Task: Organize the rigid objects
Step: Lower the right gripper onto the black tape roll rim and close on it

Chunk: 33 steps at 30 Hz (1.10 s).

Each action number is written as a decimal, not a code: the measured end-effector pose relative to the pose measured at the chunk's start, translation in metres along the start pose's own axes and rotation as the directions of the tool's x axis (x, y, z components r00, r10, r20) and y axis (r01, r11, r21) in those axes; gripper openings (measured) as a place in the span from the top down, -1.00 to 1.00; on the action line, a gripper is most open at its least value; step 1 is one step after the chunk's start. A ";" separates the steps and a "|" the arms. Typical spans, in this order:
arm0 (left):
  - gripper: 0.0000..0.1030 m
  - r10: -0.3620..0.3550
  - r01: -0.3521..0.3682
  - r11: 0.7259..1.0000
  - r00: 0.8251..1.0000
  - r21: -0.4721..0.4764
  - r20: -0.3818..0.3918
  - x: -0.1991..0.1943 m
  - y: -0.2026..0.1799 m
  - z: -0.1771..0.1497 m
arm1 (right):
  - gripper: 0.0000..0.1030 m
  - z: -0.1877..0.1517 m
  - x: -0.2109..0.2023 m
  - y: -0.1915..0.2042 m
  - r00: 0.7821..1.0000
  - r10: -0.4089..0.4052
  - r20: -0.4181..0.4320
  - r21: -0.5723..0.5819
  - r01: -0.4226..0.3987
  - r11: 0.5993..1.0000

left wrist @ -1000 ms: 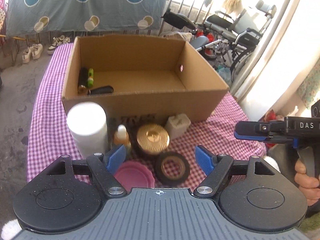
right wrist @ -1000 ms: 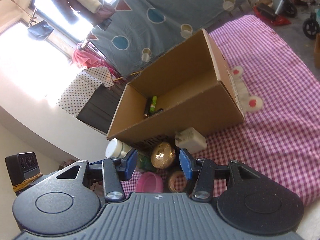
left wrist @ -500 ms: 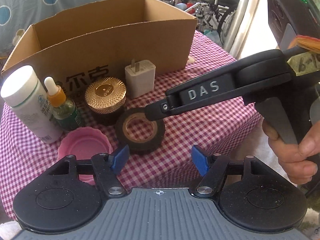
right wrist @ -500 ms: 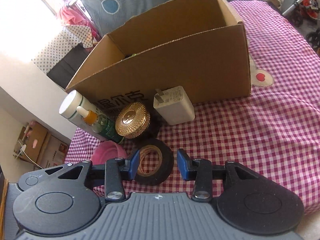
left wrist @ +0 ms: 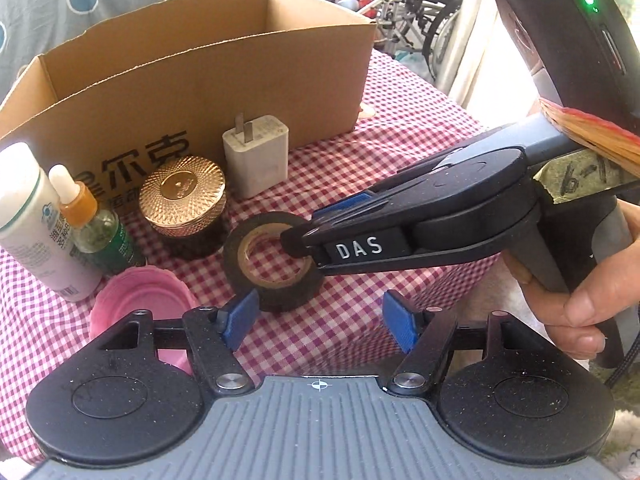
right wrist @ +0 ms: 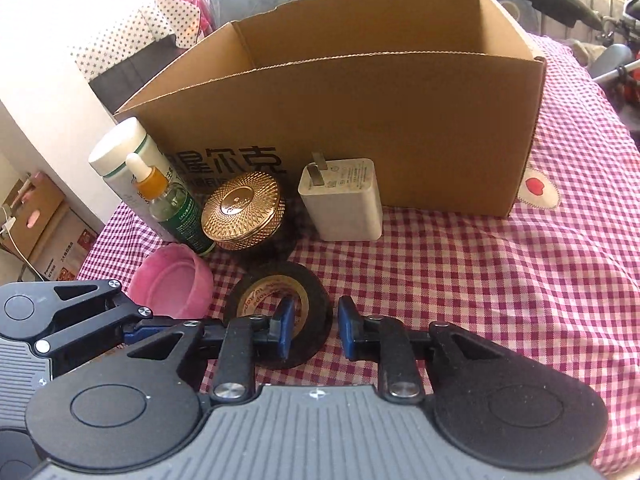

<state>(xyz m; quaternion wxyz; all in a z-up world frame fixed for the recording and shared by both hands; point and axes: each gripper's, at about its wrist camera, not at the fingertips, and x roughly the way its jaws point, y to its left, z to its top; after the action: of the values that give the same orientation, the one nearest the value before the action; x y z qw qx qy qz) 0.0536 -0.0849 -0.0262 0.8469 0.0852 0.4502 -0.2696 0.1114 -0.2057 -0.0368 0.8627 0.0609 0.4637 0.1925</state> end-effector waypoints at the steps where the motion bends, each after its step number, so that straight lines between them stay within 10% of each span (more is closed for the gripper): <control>1: -0.34 0.000 0.000 1.000 1.000 0.007 0.003 0.000 -0.002 0.001 | 0.52 -0.001 -0.002 -0.003 1.000 -0.009 0.003 0.011 0.009 1.000; 33: -0.27 0.045 -0.047 0.994 0.999 0.101 0.025 0.035 -0.018 0.012 | 0.50 -0.024 -0.025 -0.033 0.994 0.022 0.108 0.134 -0.037 0.990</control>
<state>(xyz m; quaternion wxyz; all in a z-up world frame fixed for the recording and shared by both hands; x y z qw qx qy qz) 0.0680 -0.1183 -0.0462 0.8526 0.1356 0.4240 -0.2735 0.0887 -0.2478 -0.0400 0.8770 0.1365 0.4282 0.1698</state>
